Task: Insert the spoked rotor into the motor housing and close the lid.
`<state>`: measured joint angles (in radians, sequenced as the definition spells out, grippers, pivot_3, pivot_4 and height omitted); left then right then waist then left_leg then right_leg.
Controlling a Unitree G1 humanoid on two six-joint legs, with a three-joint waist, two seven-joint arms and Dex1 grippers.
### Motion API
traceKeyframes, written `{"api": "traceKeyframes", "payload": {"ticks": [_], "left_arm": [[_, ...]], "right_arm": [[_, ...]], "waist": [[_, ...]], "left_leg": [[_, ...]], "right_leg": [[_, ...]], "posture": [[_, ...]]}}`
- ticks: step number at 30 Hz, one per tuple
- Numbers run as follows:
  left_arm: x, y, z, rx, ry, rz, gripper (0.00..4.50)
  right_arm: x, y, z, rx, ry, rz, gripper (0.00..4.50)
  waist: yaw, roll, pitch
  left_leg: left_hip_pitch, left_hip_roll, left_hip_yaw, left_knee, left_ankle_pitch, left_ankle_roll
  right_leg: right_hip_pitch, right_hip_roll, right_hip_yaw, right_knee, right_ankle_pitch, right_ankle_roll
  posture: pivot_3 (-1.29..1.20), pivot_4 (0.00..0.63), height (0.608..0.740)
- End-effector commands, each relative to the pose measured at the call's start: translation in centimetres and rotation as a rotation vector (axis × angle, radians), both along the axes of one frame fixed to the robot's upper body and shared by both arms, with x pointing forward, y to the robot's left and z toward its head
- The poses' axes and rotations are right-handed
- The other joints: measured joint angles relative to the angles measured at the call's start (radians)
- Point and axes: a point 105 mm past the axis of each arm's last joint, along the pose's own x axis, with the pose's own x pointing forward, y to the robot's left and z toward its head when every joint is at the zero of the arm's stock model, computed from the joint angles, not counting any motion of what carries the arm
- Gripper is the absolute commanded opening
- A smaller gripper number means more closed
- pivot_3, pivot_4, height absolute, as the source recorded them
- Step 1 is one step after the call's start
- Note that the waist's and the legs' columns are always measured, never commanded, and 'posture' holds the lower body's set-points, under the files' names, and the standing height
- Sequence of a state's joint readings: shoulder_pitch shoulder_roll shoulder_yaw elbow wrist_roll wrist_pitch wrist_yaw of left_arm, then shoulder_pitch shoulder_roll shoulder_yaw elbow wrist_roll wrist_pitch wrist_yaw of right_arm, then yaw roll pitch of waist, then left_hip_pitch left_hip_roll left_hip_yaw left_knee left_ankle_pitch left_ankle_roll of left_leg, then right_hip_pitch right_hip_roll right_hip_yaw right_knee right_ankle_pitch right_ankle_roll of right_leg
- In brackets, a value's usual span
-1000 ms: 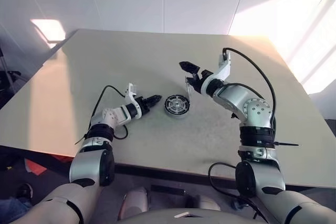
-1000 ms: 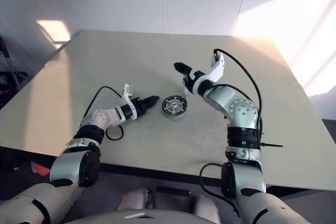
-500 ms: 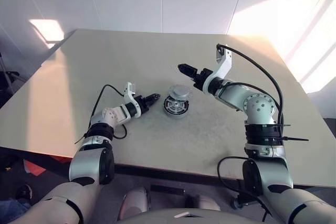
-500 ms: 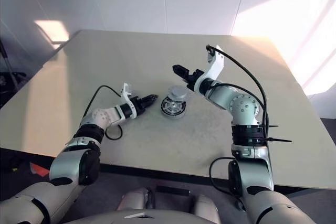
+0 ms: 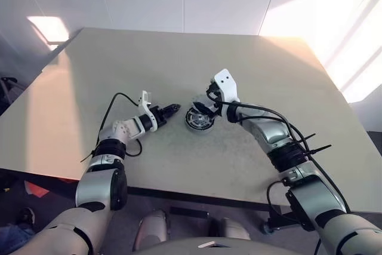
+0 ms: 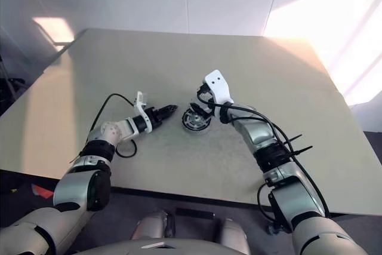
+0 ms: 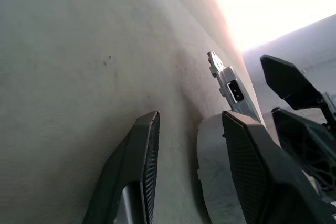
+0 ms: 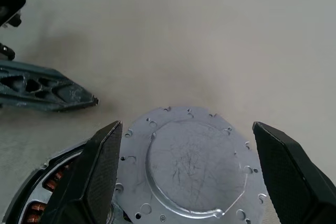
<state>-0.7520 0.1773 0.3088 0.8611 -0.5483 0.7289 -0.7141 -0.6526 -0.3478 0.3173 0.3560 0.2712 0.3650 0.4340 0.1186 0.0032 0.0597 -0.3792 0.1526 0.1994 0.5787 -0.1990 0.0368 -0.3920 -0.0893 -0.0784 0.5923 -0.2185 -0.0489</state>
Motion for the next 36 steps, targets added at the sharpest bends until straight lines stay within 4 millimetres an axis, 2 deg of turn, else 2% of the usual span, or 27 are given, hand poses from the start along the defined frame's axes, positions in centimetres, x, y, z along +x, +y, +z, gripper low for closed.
{"api": "traceKeyframes", "payload": {"ticks": [1,12,19,22,25,27,31,36], "left_arm": [[0.3,0.9,0.7,0.022,-0.033,0.025,2.03],[-0.2,1.0,-0.2,0.05,-0.018,0.03,2.03],[-0.1,1.1,-0.5,0.066,-0.013,0.036,2.03],[0.0,1.2,-0.5,0.07,-0.013,0.041,2.03],[0.1,1.3,-0.4,0.07,-0.018,0.043,2.03],[0.1,1.3,-0.3,0.07,-0.026,0.037,2.03],[-0.1,1.2,-0.2,0.069,-0.039,0.023,2.03],[-0.2,1.1,-0.2,0.067,-0.043,0.016,2.03]], "right_arm": [[1.2,0.0,1.8,0.056,-0.047,-0.025,4.46],[2.0,-1.4,0.3,0.056,0.025,-0.087,4.46],[1.2,-0.6,0.0,0.072,0.053,-0.047,4.46],[1.1,-0.6,-0.2,0.072,0.058,-0.047,3.89],[1.2,-0.6,-0.1,0.072,0.061,-0.051,3.03],[1.2,-0.7,-0.1,0.067,0.054,-0.055,3.03],[1.2,-0.8,0.9,0.084,0.03,-0.042,3.03],[-0.3,0.1,5.0,0.176,-0.086,0.089,3.03]], "waist": [[-0.003,-0.001,0.001],[-0.021,-0.002,0.001],[-0.021,-0.002,0.001],[-0.021,-0.002,0.001],[-0.022,-0.002,0.001],[-0.022,-0.002,0.001],[-0.021,-0.002,0.001],[-0.02,-0.002,0.002]], "left_leg": [[0.0,0.0,0.0,0.001,-0.001,0.001],[0.002,0.0,0.001,0.003,-0.003,-0.001],[0.005,0.0,0.001,0.004,-0.004,0.001],[0.006,0.0,0.001,0.004,-0.004,0.001],[0.007,0.0,0.001,0.004,-0.004,0.001],[0.008,0.0,0.001,0.004,-0.004,0.001],[0.008,0.0,0.001,0.004,-0.004,0.0],[0.007,0.0,0.001,0.004,-0.004,0.001]], "right_leg": [[0.0,0.0,0.0,0.0,0.0,0.0],[0.003,-0.001,0.0,0.001,0.0,-0.001],[0.005,-0.001,0.0,0.001,0.0,-0.001],[0.006,-0.001,0.0,0.002,0.0,-0.001],[0.007,-0.001,0.0,0.002,0.0,-0.001],[0.007,-0.001,0.0,0.003,0.0,-0.001],[0.007,-0.001,0.0,0.005,0.0,-0.002],[0.005,-0.001,0.0,0.007,-0.001,-0.003]], "posture": [[0.0,0.0,0.74],[0.0,0.0,0.74],[0.0,0.0,0.74],[0.0,0.0,0.74],[0.0,0.0,0.74],[0.0,0.0,0.74],[0.0,0.0,0.74],[0.0,0.0,0.74]]}}
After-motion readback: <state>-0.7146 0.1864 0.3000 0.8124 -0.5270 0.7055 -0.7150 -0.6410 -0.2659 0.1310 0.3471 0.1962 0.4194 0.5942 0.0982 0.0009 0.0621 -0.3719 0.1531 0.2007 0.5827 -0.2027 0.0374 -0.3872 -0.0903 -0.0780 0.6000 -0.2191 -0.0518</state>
